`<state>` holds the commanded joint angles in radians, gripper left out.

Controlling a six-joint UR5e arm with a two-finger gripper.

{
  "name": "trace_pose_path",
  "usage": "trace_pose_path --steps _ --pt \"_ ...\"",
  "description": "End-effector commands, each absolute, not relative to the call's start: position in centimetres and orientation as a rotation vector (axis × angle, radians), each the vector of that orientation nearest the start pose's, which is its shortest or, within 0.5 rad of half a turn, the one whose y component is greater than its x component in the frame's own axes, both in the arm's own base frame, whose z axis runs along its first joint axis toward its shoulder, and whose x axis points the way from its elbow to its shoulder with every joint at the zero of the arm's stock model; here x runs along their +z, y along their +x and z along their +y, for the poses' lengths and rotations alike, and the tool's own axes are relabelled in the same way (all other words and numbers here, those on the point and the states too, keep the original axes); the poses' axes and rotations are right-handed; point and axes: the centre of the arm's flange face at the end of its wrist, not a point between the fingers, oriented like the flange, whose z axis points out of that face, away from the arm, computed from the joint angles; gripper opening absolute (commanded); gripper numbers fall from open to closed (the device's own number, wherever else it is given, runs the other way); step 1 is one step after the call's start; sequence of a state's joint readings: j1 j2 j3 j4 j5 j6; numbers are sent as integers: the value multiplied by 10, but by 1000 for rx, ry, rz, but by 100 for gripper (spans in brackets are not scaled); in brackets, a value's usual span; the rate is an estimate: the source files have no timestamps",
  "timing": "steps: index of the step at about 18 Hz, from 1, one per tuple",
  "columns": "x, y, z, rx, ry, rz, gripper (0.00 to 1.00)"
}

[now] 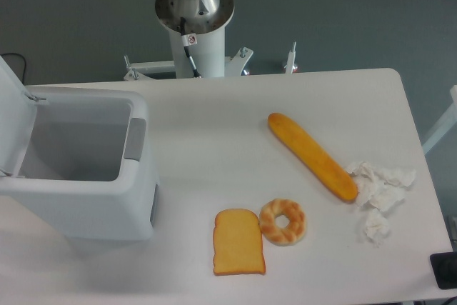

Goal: Close the trash can

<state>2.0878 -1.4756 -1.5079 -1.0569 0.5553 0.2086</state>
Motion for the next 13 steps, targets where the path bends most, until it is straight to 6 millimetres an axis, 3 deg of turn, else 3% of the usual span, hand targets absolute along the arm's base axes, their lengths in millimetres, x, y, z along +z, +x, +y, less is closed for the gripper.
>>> trace_pose_path --steps 9,13 --pt "629 -9 547 -913 -2144 139 100" --pt "616 -9 557 -930 -2157 136 100"
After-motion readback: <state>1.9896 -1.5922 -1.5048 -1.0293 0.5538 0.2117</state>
